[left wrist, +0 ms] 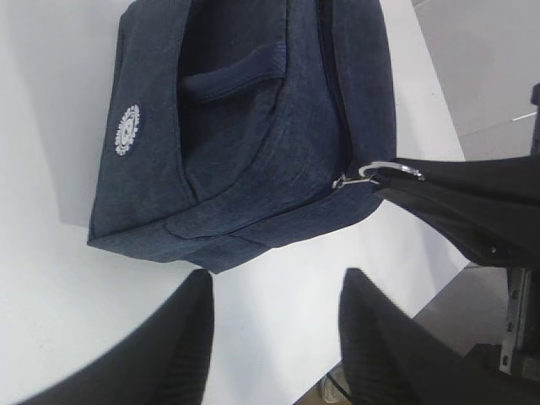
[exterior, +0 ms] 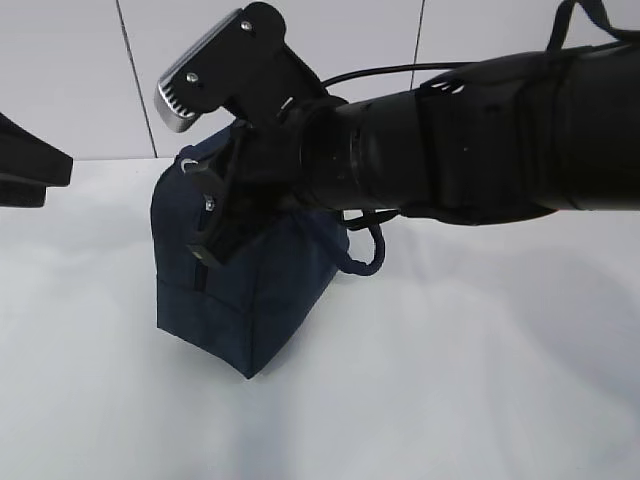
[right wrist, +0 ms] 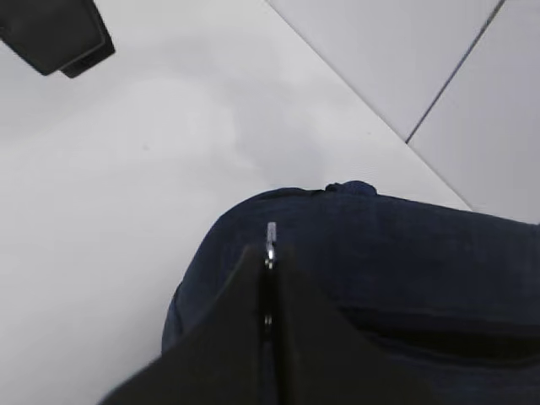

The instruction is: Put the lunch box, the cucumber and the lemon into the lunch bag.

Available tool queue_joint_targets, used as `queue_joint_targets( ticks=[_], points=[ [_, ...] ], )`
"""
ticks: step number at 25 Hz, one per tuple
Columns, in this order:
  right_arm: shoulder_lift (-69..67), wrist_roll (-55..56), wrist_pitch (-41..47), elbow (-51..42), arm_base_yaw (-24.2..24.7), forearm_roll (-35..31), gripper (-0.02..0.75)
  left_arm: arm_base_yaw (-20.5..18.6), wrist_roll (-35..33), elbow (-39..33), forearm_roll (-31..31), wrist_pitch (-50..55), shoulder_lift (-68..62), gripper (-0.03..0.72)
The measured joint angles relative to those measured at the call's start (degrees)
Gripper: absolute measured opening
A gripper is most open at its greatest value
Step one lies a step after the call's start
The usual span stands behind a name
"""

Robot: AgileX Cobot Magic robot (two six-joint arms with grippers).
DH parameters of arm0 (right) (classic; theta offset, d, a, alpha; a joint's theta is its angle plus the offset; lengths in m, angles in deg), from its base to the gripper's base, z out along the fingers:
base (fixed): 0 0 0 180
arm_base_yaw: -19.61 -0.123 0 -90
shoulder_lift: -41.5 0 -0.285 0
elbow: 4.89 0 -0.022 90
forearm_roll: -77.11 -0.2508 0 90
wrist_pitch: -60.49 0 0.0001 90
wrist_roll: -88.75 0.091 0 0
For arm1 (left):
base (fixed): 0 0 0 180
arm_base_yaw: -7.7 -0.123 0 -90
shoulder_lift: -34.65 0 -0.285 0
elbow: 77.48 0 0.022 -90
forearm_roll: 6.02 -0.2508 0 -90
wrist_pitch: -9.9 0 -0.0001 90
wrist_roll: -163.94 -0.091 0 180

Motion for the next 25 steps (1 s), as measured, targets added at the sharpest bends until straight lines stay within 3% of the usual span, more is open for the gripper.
queue_joint_targets(
  ticks=[16,25],
  points=[
    [-1.64,-2.12,7.50,0.00,1.21,0.90,0.008,0.00,-2.59,0.00,0.94,0.00,0.00,0.352],
    [-2.03,-2.34,8.75,0.00,3.89,1.00,0.008,0.00,-14.09,-0.26,0.94,0.00,0.00,0.352]
  ],
)
